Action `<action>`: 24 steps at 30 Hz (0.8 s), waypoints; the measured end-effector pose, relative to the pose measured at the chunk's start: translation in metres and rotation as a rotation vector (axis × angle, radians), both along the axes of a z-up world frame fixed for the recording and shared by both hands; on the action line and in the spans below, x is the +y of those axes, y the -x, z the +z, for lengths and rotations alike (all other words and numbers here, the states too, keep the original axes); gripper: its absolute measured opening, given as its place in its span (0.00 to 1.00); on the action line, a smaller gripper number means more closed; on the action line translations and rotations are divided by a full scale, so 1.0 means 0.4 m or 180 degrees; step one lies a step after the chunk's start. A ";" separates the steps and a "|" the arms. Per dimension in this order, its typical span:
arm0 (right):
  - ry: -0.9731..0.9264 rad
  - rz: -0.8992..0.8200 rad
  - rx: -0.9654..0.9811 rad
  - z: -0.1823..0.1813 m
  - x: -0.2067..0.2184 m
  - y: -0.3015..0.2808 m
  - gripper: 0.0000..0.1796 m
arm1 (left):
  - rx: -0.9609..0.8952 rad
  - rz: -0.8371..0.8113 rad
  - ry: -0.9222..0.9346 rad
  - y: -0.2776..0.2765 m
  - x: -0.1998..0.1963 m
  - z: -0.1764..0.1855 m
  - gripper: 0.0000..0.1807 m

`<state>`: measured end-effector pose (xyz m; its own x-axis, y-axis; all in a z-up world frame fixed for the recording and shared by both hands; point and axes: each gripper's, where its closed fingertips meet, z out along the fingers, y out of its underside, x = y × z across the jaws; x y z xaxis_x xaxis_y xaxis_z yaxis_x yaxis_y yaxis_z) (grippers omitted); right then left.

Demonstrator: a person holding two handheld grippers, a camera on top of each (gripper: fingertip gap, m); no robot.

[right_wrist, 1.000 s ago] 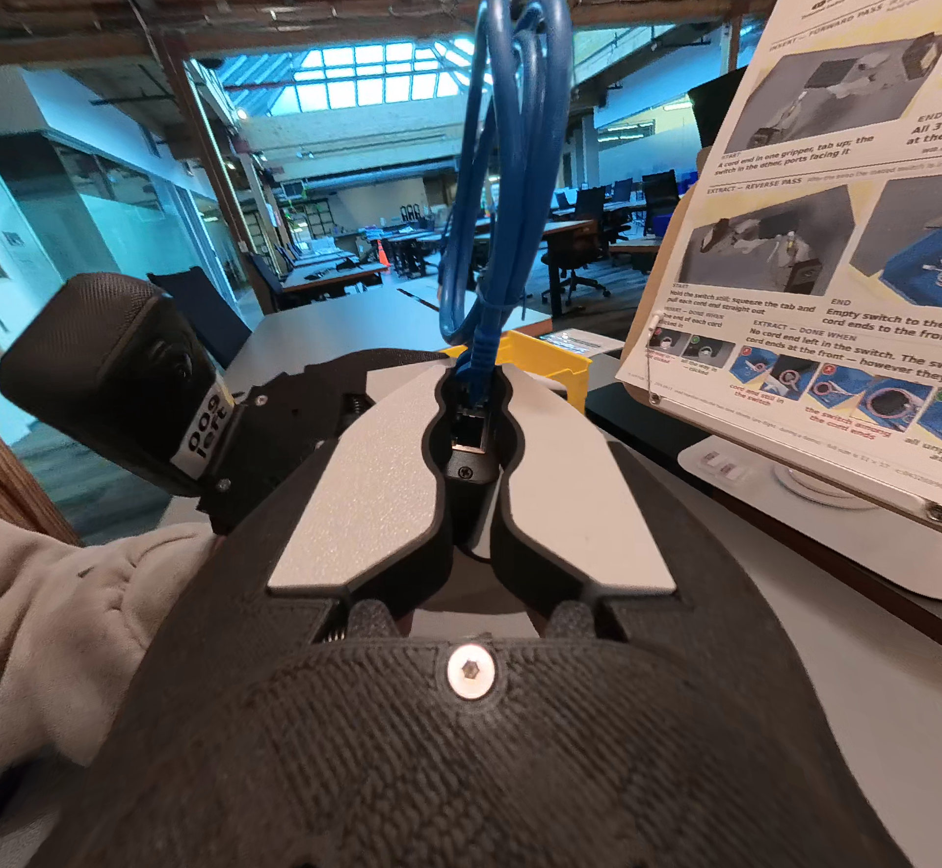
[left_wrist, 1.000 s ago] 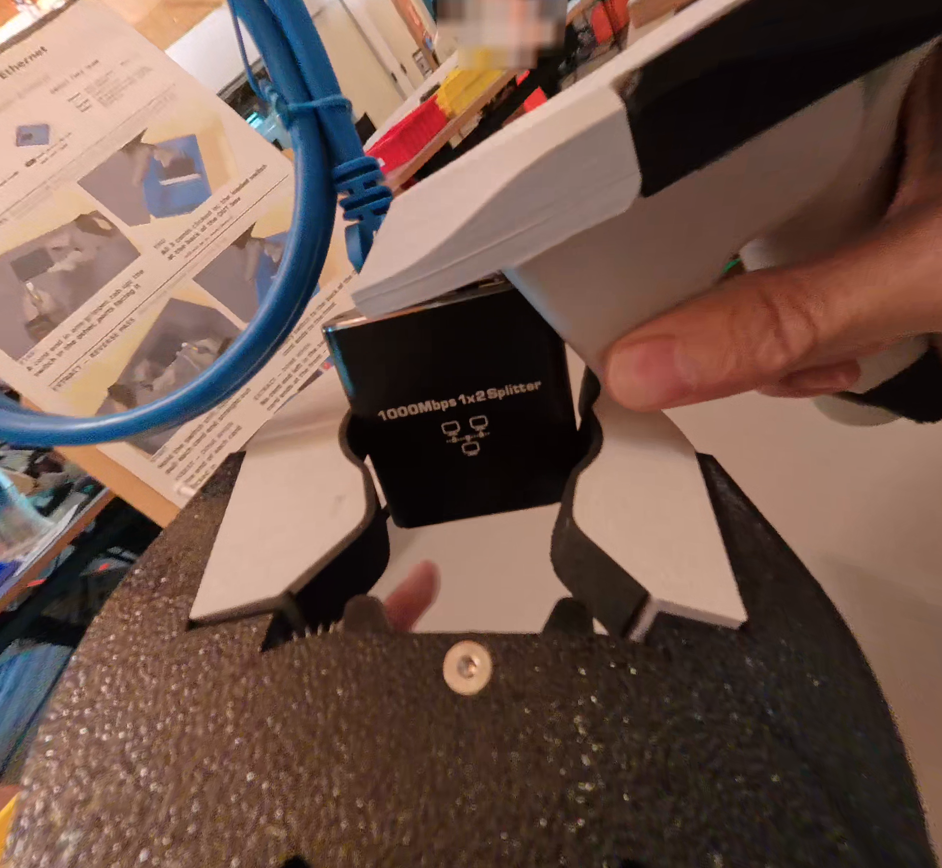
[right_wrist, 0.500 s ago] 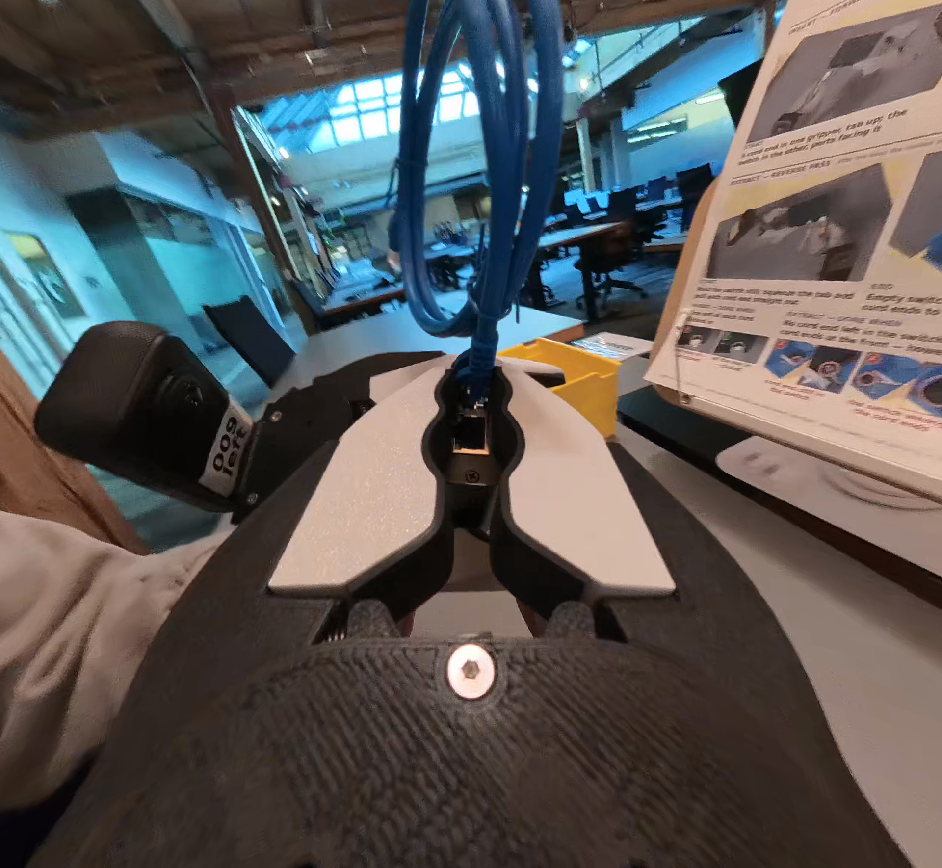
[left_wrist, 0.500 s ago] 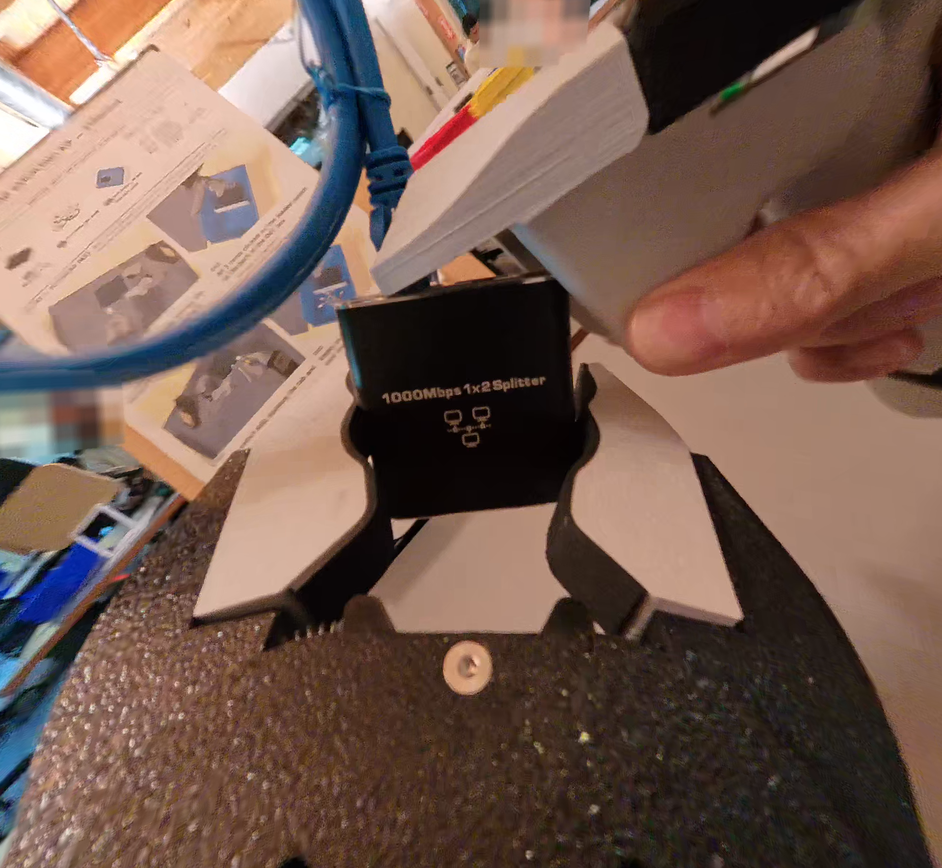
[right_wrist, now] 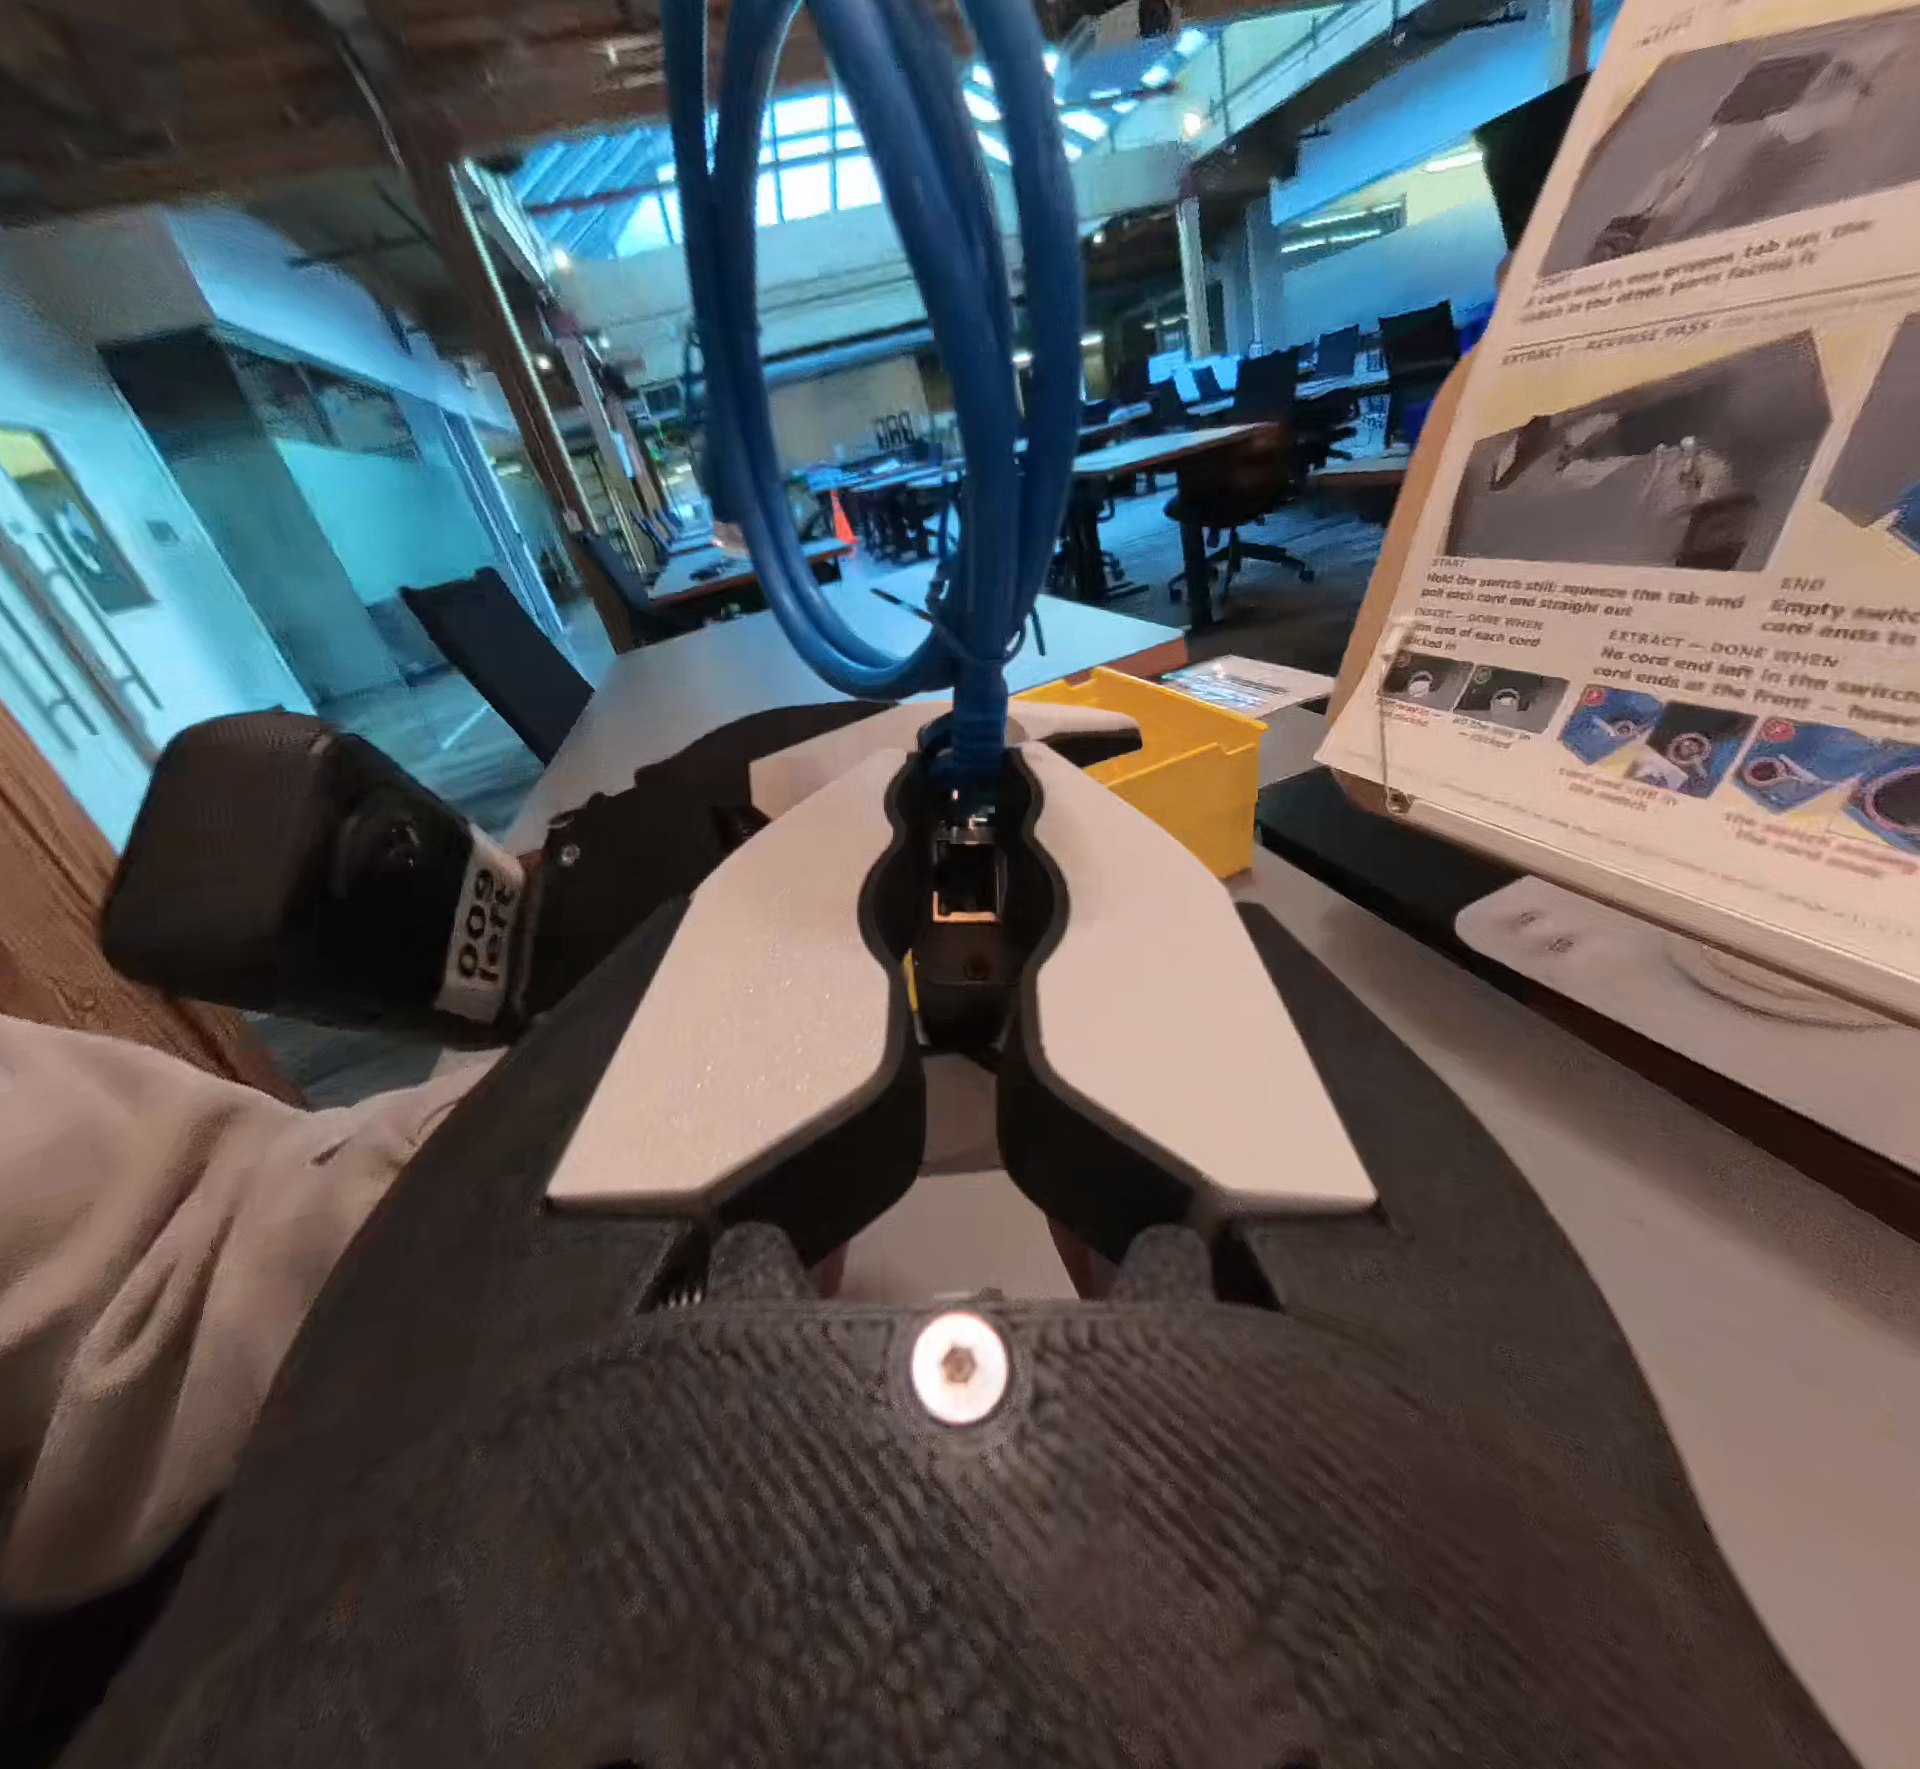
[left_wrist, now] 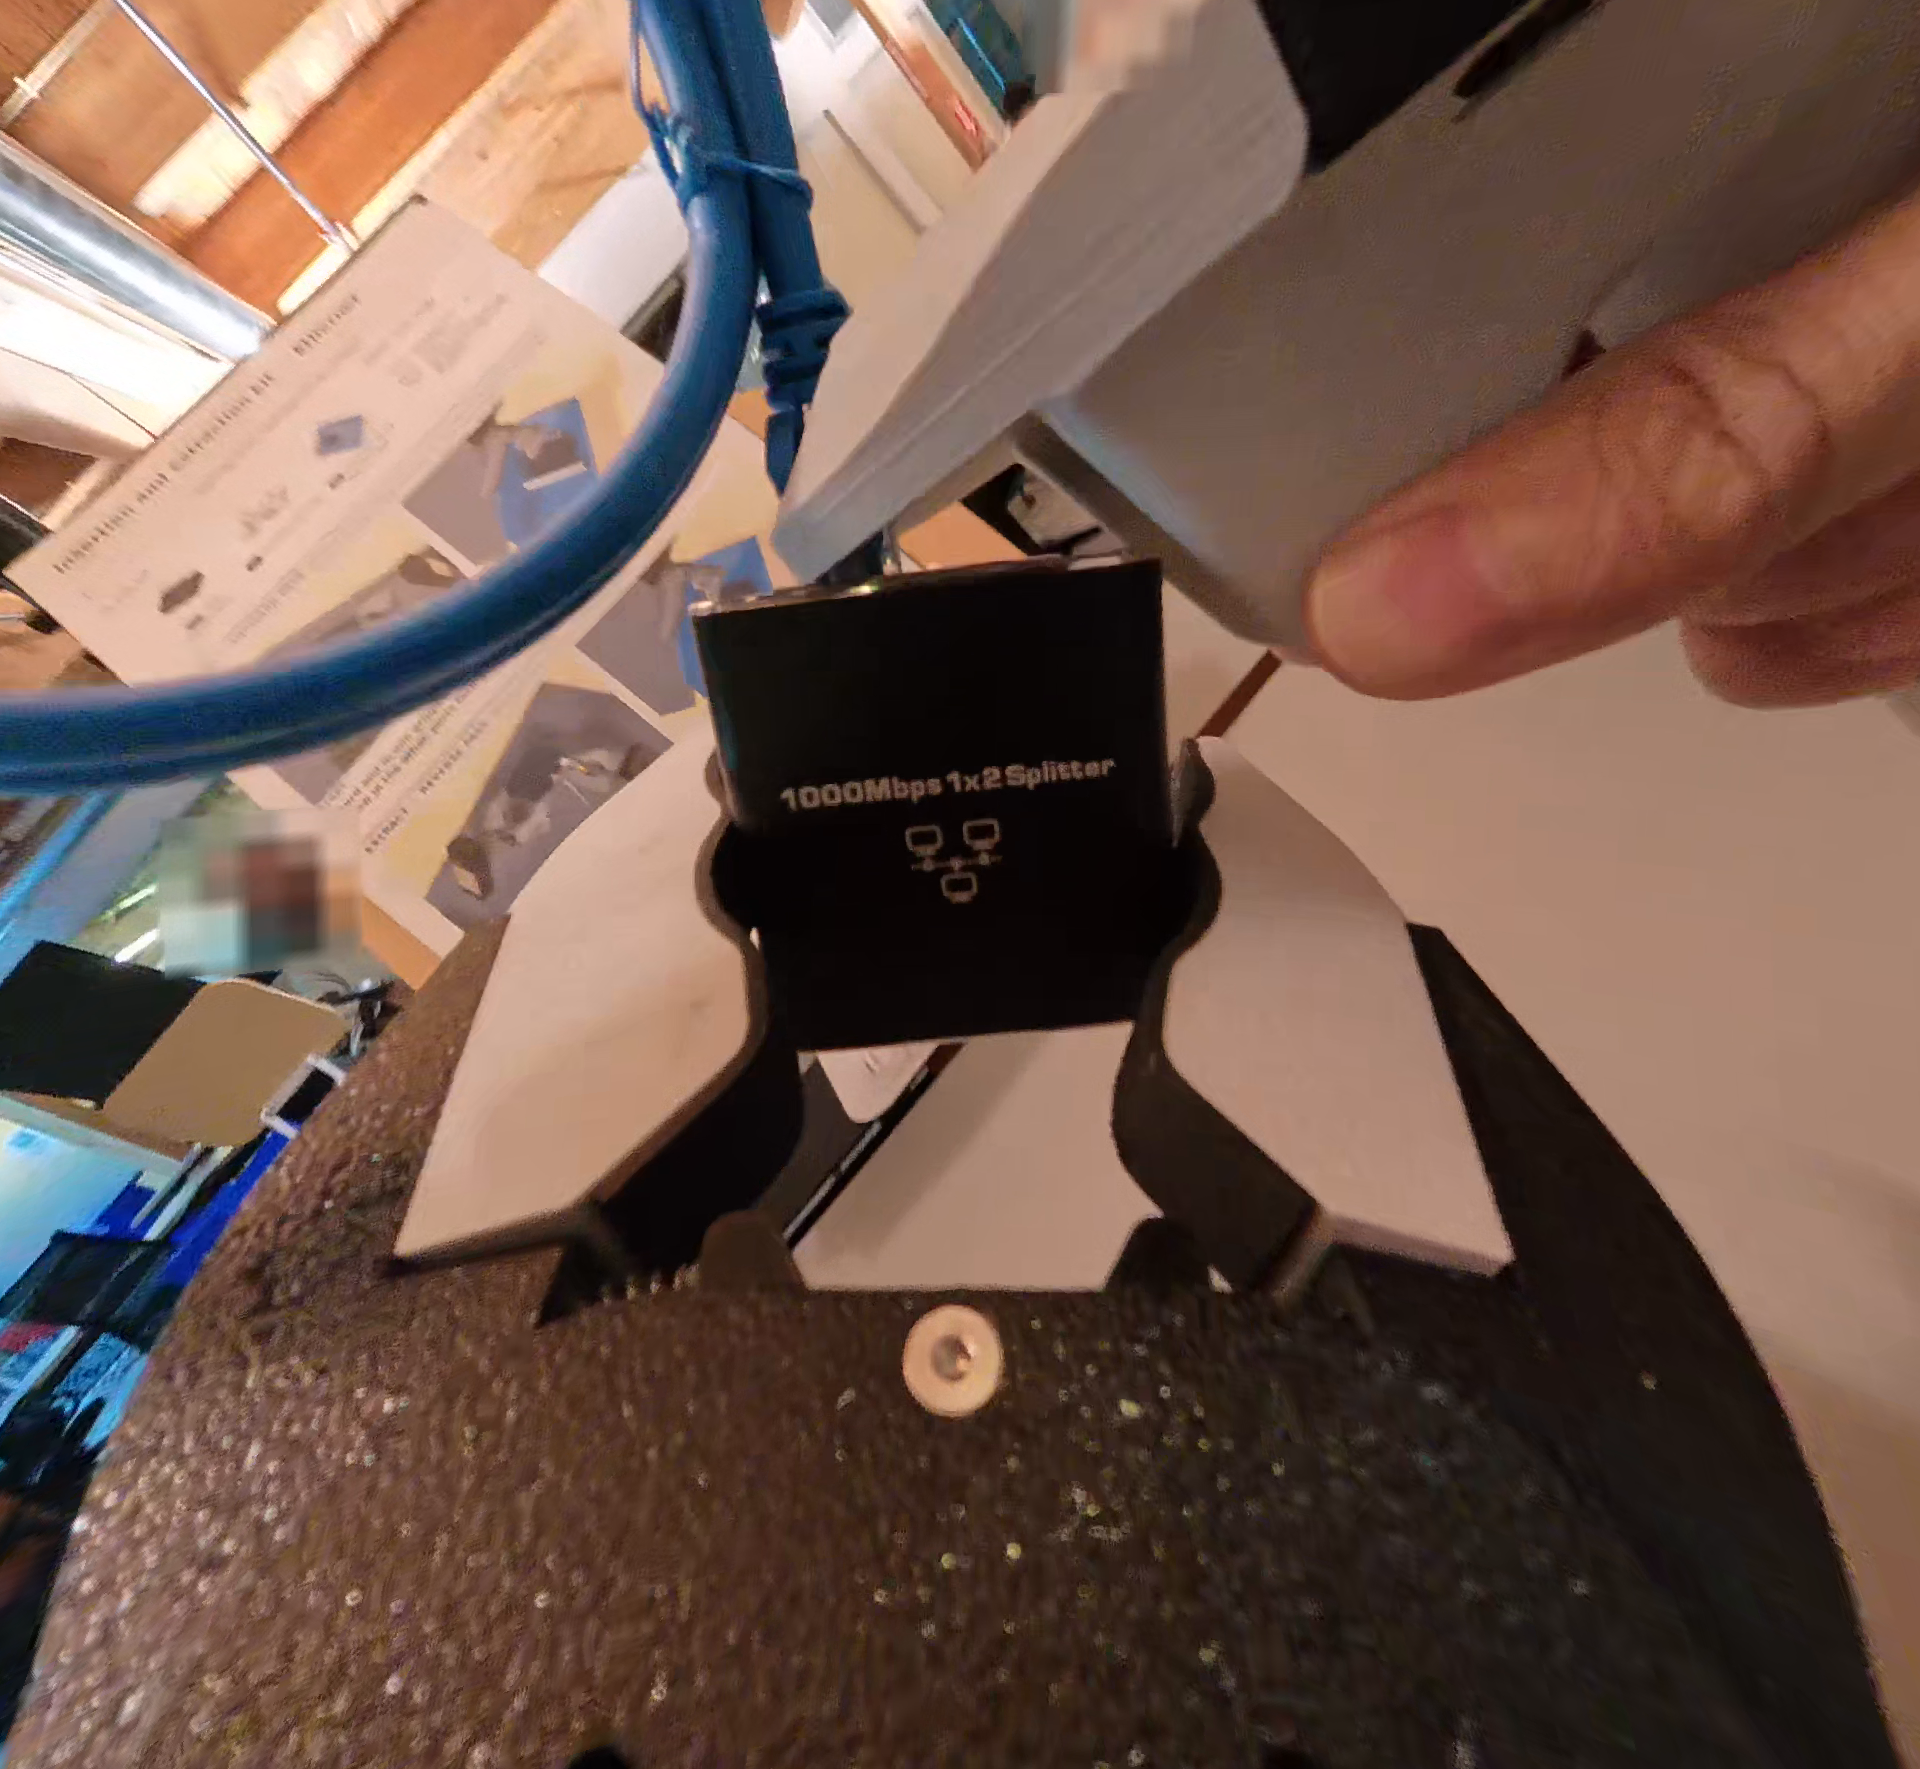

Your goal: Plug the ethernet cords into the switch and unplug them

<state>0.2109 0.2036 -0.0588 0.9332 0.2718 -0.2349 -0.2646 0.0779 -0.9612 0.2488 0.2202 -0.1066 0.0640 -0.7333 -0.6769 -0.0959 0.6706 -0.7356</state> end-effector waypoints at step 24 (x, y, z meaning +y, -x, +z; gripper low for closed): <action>0.0319 -0.0313 -0.0785 -0.008 -0.003 0.008 0.08 | -0.0167 -0.0105 0.0030 -0.001 -0.003 0.001 0.43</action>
